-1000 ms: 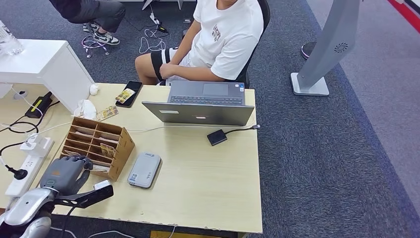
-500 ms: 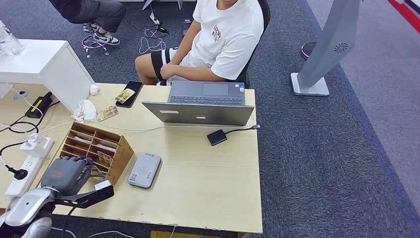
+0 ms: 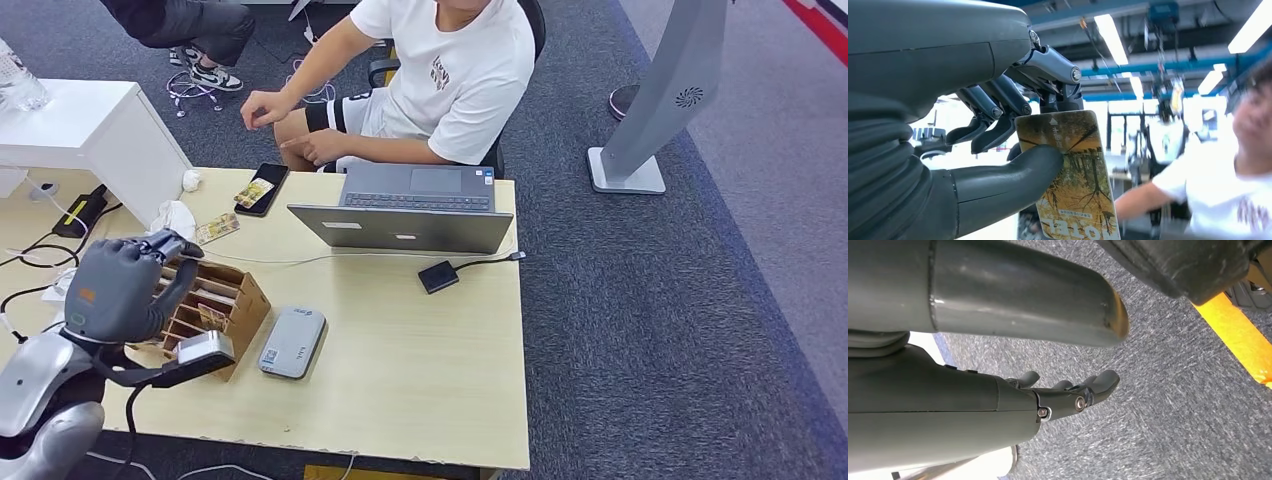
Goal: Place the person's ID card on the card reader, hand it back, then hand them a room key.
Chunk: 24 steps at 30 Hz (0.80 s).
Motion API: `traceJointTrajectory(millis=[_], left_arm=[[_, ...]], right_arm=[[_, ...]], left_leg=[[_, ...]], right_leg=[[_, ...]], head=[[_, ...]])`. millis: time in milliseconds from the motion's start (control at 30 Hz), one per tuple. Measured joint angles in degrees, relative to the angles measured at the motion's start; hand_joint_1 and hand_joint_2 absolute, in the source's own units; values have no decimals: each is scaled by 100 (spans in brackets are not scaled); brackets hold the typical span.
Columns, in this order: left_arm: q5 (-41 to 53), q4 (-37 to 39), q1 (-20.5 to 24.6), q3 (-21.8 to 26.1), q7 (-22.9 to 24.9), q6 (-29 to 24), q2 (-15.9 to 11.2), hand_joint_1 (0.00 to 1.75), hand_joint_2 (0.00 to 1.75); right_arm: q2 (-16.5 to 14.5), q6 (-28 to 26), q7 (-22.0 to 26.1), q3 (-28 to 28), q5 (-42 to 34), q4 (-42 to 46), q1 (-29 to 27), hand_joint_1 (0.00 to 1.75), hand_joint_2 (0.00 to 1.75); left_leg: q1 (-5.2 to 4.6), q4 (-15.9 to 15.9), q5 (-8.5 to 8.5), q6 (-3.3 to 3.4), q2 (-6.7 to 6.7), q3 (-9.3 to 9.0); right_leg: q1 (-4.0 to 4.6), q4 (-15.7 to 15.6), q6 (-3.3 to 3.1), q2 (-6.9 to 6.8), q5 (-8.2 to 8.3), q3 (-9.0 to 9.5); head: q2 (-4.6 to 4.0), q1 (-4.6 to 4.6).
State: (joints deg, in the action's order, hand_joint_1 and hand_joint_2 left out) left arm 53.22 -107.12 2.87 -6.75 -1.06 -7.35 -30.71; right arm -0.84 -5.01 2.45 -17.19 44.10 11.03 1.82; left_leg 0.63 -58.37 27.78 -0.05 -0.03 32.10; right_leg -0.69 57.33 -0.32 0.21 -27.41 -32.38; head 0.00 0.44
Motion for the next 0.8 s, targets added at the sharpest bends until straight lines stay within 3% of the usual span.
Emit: traceJointTrajectory(millis=[100, 267, 567, 800], left_arm=[[135, 333, 871, -27, 177, -93, 216, 175, 175], [336, 1508, 2176, -81, 240, -471, 527, 175, 175], [809, 3849, 3698, -233, 290, -819, 880, 175, 175], [852, 4823, 4187, -295, 371, -884, 1017, 175, 175]], right_arm=[[-4, 178, -4, -26, 180, 25, 65, 0, 0], [-16, 377, -2, -132, 337, 94, 204, 0, 0], [-23, 568, -7, -315, 526, 164, 358, 0, 0], [-23, 594, -41, -361, 530, 173, 399, 0, 0]], left_leg=[[1, 0, -15, -3, -14, 4], [1, 0, -32, -11, -11, 4], [1, -1, -35, -10, 4, 9], [1, -1, -34, -10, 5, 13]], right_leg=[[1, 1, -5, -13, 10, 0], [2, 3, -12, -6, 30, -4], [1, 3, -10, 10, 38, -14], [1, 3, -10, 12, 37, -17]], head=[[0, 2], [-1, -4], [0, -4], [0, -4]])
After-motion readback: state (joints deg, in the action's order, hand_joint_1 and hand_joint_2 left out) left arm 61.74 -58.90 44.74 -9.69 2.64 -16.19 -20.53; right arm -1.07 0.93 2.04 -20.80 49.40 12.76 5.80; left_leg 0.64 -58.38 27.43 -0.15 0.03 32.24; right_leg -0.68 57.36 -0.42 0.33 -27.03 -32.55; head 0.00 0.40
